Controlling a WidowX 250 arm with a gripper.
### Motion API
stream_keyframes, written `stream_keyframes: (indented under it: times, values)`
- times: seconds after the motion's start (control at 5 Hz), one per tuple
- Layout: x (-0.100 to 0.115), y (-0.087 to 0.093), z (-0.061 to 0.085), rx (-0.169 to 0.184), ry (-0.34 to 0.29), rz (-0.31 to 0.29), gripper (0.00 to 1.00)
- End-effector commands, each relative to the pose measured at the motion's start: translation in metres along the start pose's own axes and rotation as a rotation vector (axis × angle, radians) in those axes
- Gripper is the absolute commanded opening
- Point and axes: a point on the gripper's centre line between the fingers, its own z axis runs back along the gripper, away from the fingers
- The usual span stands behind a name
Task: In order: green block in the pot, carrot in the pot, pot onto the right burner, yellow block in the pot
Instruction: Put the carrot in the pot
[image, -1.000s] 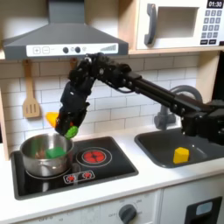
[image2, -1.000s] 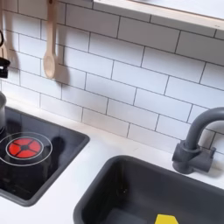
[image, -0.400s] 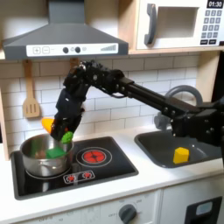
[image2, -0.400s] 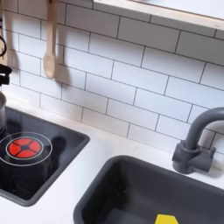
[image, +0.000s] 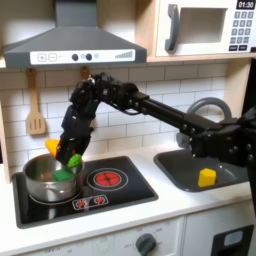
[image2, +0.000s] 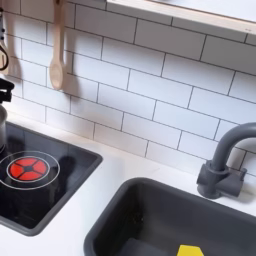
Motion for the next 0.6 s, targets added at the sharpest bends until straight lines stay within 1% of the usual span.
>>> stream_keyframes:
  times: [0.0, 0.2, 0.4]
  values:
    - [0.000, -0.001, -0.006, -0.001, 0.021, -0.010, 1.00]
    - [-0.001, 0.011, 0.000, 0.011, 0.016, -0.019, 1.00]
    - [-0.001, 0.002, -0.003, 0.006, 0.018, -0.043, 1.00]
